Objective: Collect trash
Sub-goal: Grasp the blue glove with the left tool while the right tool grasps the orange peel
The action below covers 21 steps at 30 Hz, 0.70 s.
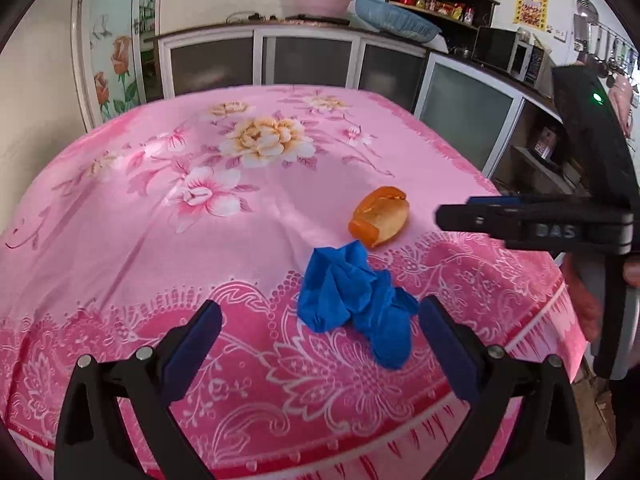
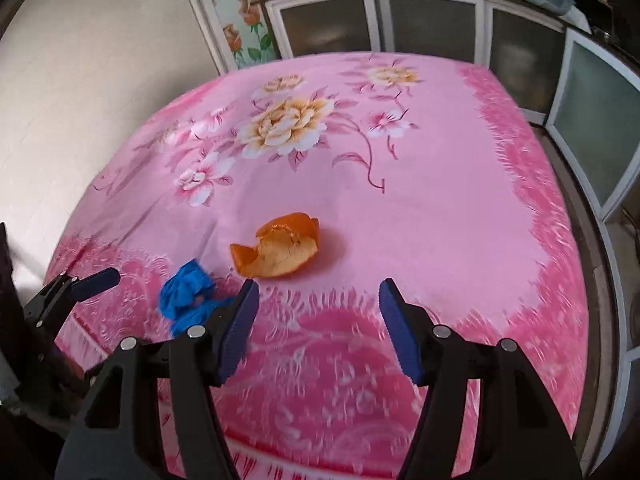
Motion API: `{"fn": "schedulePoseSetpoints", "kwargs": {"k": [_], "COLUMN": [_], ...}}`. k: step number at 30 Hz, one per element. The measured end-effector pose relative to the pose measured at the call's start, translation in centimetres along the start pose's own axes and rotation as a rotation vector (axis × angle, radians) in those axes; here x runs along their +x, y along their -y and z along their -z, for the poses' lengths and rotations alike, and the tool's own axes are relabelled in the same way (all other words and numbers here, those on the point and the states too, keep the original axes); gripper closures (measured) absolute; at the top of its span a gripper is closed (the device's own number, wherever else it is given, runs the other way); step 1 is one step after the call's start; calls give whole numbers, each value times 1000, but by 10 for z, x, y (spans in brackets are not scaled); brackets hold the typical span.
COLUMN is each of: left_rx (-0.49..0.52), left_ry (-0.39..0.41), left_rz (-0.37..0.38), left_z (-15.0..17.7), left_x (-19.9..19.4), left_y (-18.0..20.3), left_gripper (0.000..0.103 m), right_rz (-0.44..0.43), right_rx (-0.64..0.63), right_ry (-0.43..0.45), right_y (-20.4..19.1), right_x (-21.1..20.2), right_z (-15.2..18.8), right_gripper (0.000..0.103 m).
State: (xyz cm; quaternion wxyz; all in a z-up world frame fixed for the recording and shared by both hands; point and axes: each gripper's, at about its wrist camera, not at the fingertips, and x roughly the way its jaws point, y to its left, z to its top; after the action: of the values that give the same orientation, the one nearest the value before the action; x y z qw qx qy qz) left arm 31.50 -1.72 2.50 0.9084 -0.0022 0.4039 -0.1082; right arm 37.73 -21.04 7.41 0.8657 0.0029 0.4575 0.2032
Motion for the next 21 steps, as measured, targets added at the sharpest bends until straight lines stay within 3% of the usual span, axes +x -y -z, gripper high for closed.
{"fn": "schedulePoseSetpoints", "kwargs": {"k": [10,14,19,21], "left_rx": [-35,-43,-46,-53], "left_ry": [-74,-96,-92,-86], "left_rz": [13,26,31,24], "left_z": [-13,-16,-18,-19], "left_x": [40,54,56,56], "left_y": [-2,-3,-2,-3], "left_gripper": [8,8,9,30], "right_rz": [-54,-83,-83,-65], "right_rx": [5,1,-22,-22], "right_ry": [-50,-88,-103,-98], "right_y": [-2,-3,-8,-9], "right_x": [43,55,60,60], "right_z": [-26,-29,-30,-31], "right_gripper": [45,54,74,89]}}
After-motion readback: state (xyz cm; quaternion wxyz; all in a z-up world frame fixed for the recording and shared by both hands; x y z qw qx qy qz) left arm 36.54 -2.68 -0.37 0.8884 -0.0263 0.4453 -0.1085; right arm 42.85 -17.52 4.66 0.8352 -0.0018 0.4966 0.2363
